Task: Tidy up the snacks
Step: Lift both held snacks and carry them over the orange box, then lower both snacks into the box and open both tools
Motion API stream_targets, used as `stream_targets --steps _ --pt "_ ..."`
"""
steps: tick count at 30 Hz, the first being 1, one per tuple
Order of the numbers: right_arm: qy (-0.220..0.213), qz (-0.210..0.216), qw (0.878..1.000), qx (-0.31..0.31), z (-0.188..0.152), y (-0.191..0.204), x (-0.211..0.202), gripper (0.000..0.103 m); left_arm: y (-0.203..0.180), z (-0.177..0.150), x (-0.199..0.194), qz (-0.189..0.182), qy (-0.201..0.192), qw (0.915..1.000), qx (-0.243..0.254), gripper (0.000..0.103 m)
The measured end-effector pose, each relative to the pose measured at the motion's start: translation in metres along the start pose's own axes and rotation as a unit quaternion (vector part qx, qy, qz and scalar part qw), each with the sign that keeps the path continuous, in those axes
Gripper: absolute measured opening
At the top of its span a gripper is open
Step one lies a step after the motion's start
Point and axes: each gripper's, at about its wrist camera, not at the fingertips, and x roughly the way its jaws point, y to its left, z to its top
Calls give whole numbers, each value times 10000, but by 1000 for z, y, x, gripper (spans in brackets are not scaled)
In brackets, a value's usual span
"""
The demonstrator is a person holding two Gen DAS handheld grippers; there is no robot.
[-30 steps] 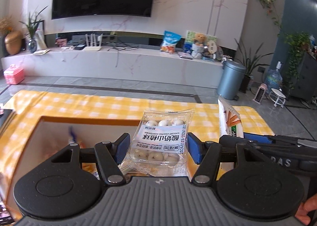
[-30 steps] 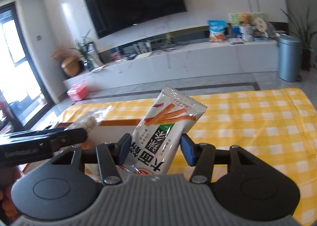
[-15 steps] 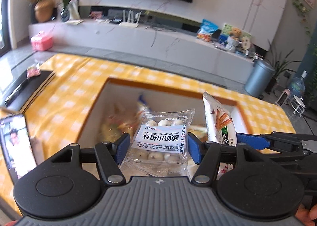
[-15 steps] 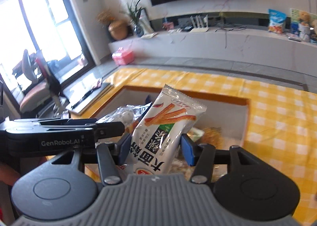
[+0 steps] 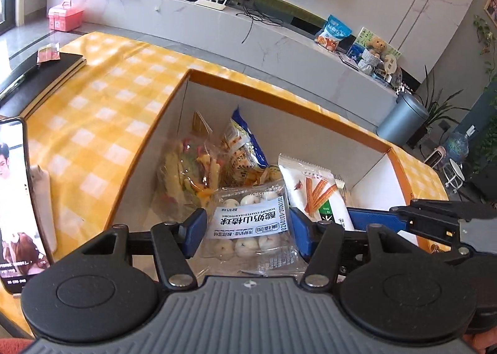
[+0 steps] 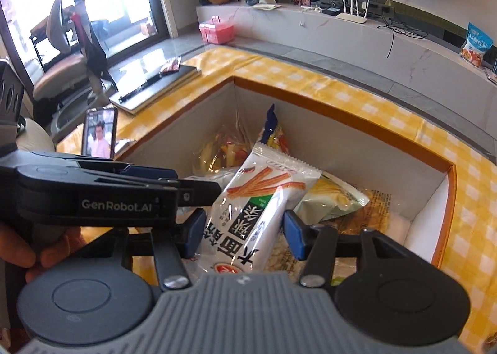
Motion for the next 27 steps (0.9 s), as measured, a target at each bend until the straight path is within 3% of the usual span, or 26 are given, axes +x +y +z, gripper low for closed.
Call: stream_targets --steps 11,24,26,27 --pt "776 -46 9968 173 0 -13 35 54 -5 -2 8 56 123 9996 228 68" --pt "892 225 9943 548 -5 -19 38 58 -1 -2 7 76 -62 9998 184 68" --pt "836 194 9945 595 -6 -21 32 50 -3 -3 7 91 -81 9996 243 68" --pt "805 171 9946 635 -6 -22 30 38 -4 -3 7 64 -97 9995 284 68"
